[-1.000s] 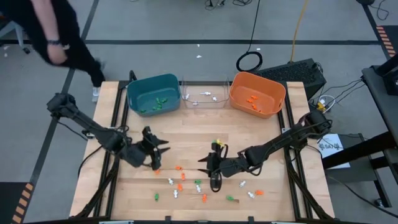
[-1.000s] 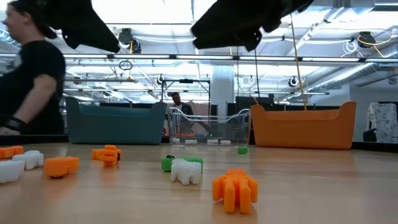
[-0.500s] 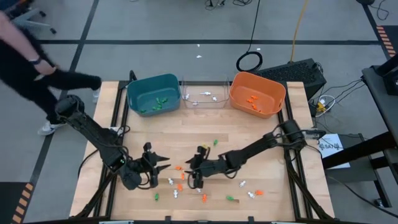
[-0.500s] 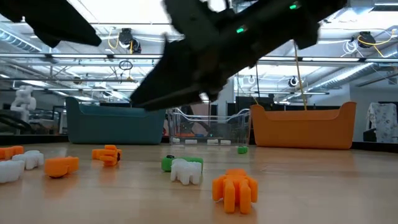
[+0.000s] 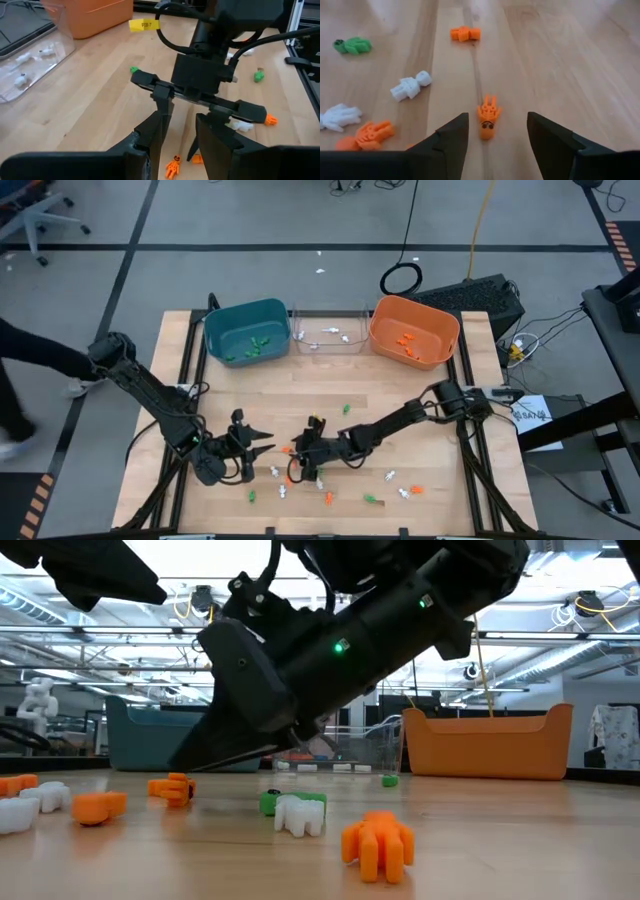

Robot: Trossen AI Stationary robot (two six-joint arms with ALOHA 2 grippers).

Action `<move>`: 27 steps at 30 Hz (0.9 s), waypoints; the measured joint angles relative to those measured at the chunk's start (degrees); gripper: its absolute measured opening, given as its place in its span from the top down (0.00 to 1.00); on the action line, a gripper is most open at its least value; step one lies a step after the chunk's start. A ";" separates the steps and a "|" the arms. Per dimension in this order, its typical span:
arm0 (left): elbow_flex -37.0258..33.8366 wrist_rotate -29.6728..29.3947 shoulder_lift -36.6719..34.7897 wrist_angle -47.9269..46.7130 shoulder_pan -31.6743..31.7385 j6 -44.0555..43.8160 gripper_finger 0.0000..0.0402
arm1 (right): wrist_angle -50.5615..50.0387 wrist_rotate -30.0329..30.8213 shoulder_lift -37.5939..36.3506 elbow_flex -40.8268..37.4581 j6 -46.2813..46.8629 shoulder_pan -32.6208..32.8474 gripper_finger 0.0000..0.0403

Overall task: Sort Halloween decoration
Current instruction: Put the orange skeleton toy into the orange bin

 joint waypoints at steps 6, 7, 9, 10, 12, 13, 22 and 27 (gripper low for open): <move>0.00 0.01 0.00 0.08 0.00 -0.06 0.71 | 2.45 -0.11 0.81 0.02 0.43 0.02 0.54; 0.00 0.01 0.00 0.08 0.00 -0.06 0.71 | 3.27 -0.09 1.30 0.02 0.35 0.04 0.54; 0.00 -0.01 0.00 0.16 0.00 -0.07 0.71 | 5.44 -0.05 2.72 0.04 0.42 0.04 0.54; 0.00 0.01 0.00 0.18 0.00 -0.08 0.71 | 5.98 0.07 3.22 -0.01 0.65 0.04 0.54; 0.00 0.01 0.06 0.36 0.00 -0.08 0.71 | 5.94 0.07 3.48 0.06 0.89 0.07 0.54; 0.00 0.01 0.14 0.51 0.00 -0.08 0.71 | 5.94 0.08 3.53 0.04 1.26 0.04 0.54; 0.00 0.01 0.22 0.64 0.00 -0.05 0.71 | 3.39 0.37 3.51 0.07 1.08 0.04 0.67; 0.00 0.01 0.22 1.02 0.00 -0.10 0.71 | 2.82 0.42 3.55 0.04 0.71 0.07 0.85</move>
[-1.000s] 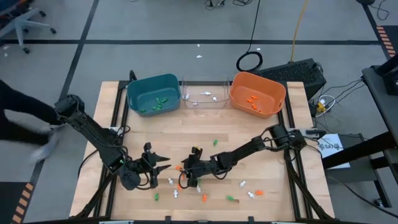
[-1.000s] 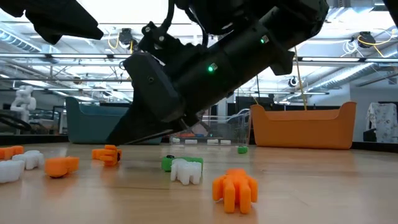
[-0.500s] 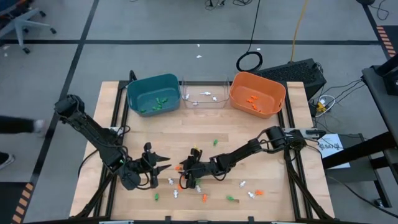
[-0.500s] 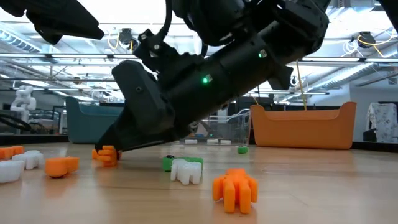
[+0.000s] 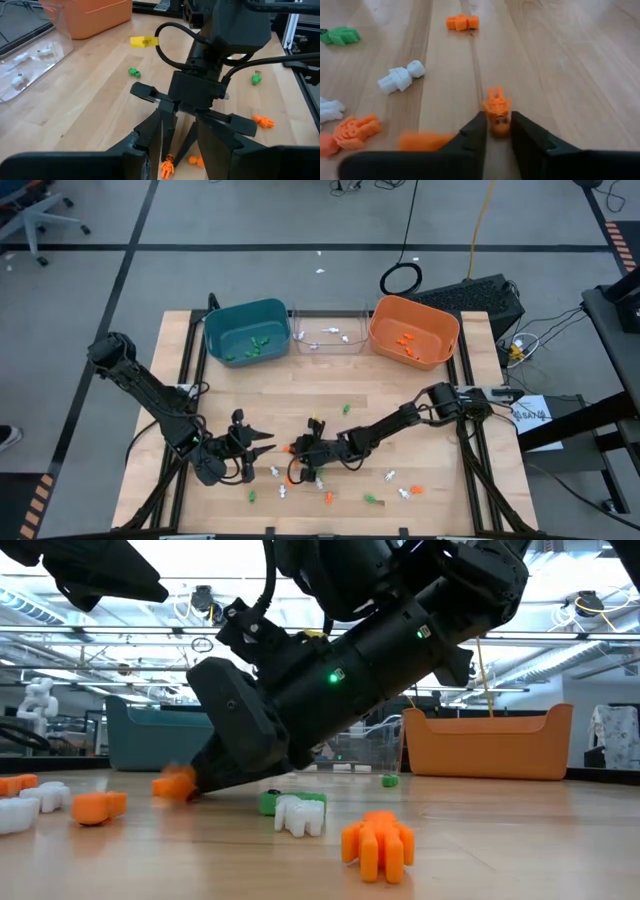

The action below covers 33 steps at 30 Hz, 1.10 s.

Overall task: Sort Halloween decoration
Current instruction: Put the orange skeleton toy into the orange bin

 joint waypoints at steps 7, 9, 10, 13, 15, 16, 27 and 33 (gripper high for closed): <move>0.00 0.04 0.00 0.05 0.00 -0.07 0.71 | 0.02 0.02 0.00 -0.02 -0.98 0.36 0.97; 0.00 0.07 0.00 0.05 0.00 -0.07 0.71 | 0.34 -0.02 -0.02 -0.05 -1.81 0.39 0.96; 0.00 0.08 0.00 0.03 0.00 -0.07 0.71 | 0.38 -0.02 -0.15 -0.07 -2.19 0.45 0.96; 0.00 0.16 0.02 0.03 0.00 -0.08 0.71 | 0.98 -0.02 -0.35 -0.12 -3.80 0.57 0.98; 0.00 0.22 0.02 0.00 0.00 -0.08 0.71 | 0.58 -0.44 -0.96 -0.19 -5.13 0.71 0.99; 0.00 0.22 0.02 -0.01 0.00 -0.05 0.71 | 0.52 -0.45 -1.41 -0.20 -5.66 0.81 0.99; -0.04 0.14 0.04 -0.10 0.31 2.34 0.71 | -11.68 -0.22 -12.73 -0.21 -14.39 2.20 0.99; -0.04 -4.63 0.04 0.04 1.85 7.39 0.71 | -26.24 3.20 -22.62 -0.20 -20.18 3.88 0.99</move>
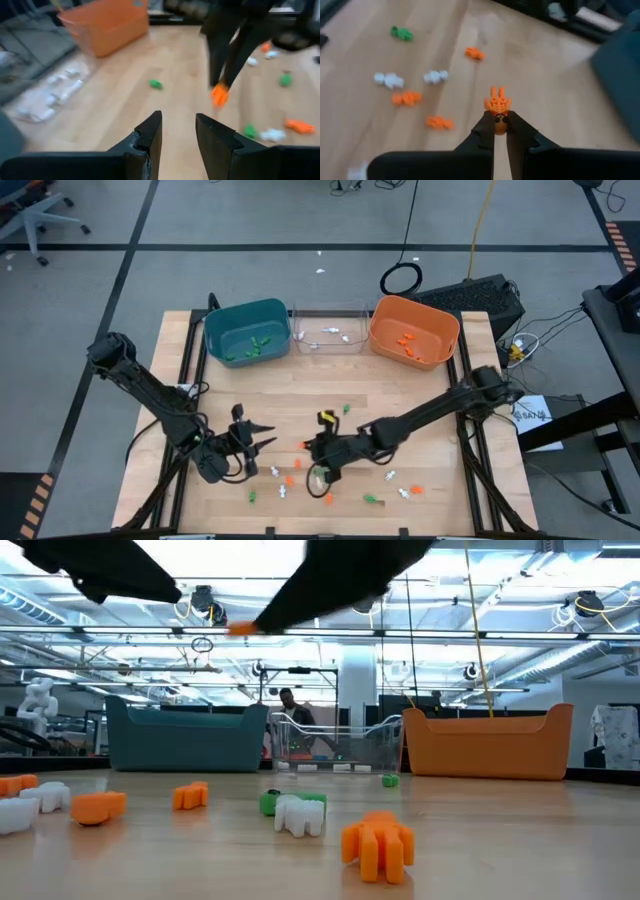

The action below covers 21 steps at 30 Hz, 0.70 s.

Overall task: Sort Halloween decoration
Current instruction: Put the orange skeleton toy into the orange bin

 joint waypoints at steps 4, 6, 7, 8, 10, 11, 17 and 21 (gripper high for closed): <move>0.00 -0.88 0.00 0.51 2.24 4.13 0.71 | -10.31 3.87 -6.94 0.07 -4.10 1.34 1.00; 0.00 -0.70 0.00 1.33 3.27 6.26 0.71 | -14.81 4.75 -10.07 0.09 -5.31 1.89 1.00; 0.00 -0.60 0.00 1.90 3.74 6.98 0.71 | -16.70 5.76 -11.44 0.09 -5.66 2.20 0.99; 0.00 -0.55 0.00 2.12 4.20 7.88 0.71 | -18.44 6.54 -12.91 0.09 -5.85 2.46 0.99; 0.00 -0.46 -0.02 2.63 5.13 9.39 0.71 | -21.69 8.55 -15.61 0.09 -6.12 3.06 0.99; 0.00 -0.38 -0.02 2.94 5.57 10.13 0.71 | -23.03 9.08 -16.94 0.09 -6.36 3.26 0.99; 0.00 0.35 -0.02 3.07 8.25 13.43 0.71 | -28.79 10.38 -22.51 0.09 -11.50 4.27 0.99; 0.00 2.49 -0.02 3.07 9.42 13.49 0.71 | -31.32 10.42 -24.45 0.09 -15.43 4.46 0.99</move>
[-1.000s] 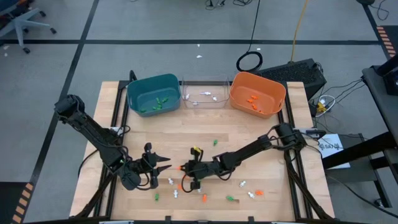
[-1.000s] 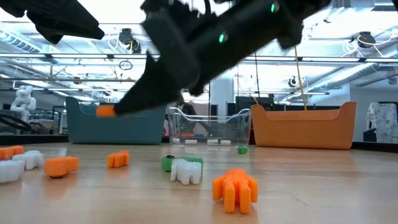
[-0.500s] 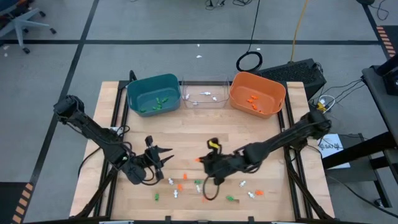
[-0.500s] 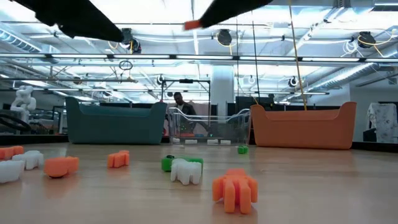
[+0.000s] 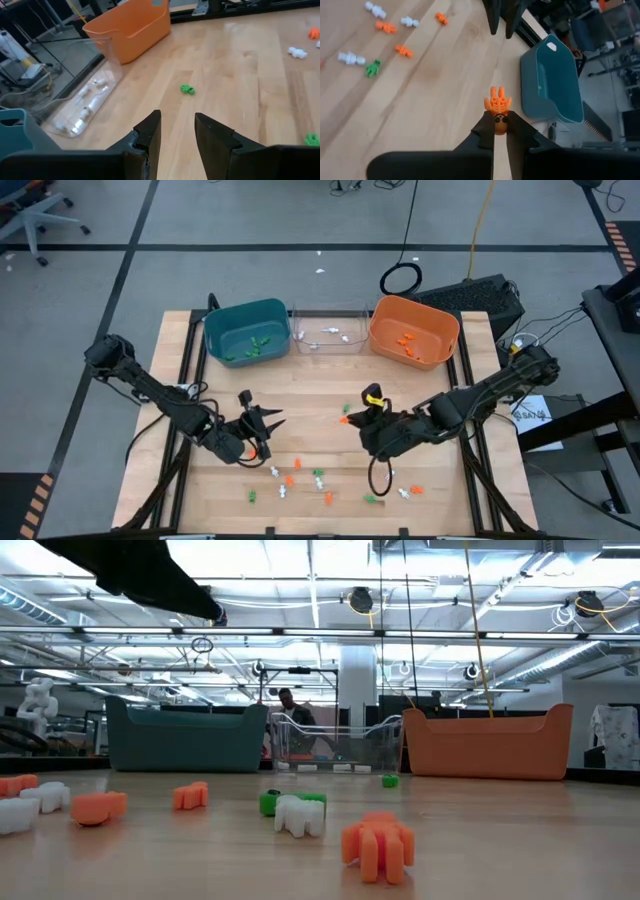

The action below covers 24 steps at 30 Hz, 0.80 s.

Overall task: Sort Halloween decoration
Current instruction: Put the orange skeleton toy into the orange bin

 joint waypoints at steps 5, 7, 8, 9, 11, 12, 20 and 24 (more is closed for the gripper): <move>0.00 2.84 0.00 0.02 0.22 -1.53 0.71 | -3.79 -0.02 -0.56 0.00 -4.03 0.00 0.99; 0.00 3.86 0.00 0.05 0.11 -2.14 0.71 | -5.43 -0.07 -0.51 0.00 -5.37 0.00 0.99; 0.00 4.32 0.00 0.09 0.04 -2.68 0.71 | -5.79 -0.07 -0.50 0.00 -5.51 0.00 0.99; 0.00 4.56 0.00 0.10 0.02 -2.93 0.71 | -5.96 -0.07 -0.50 0.00 -5.52 0.00 0.99; 0.00 4.78 0.00 0.11 0.03 -3.00 0.71 | -6.08 -0.07 -0.52 0.00 -5.46 0.00 0.99; 0.00 4.78 0.00 0.16 0.05 -3.00 0.71 | -6.08 -0.07 -0.52 0.00 -5.50 0.00 0.99; 0.00 4.78 0.00 0.29 0.07 -3.02 0.71 | -6.43 -0.07 -0.52 0.00 -7.08 -0.02 0.99; 0.00 4.80 0.00 0.29 0.07 -3.04 0.71 | -6.43 0.49 -0.52 0.00 -6.88 0.00 0.99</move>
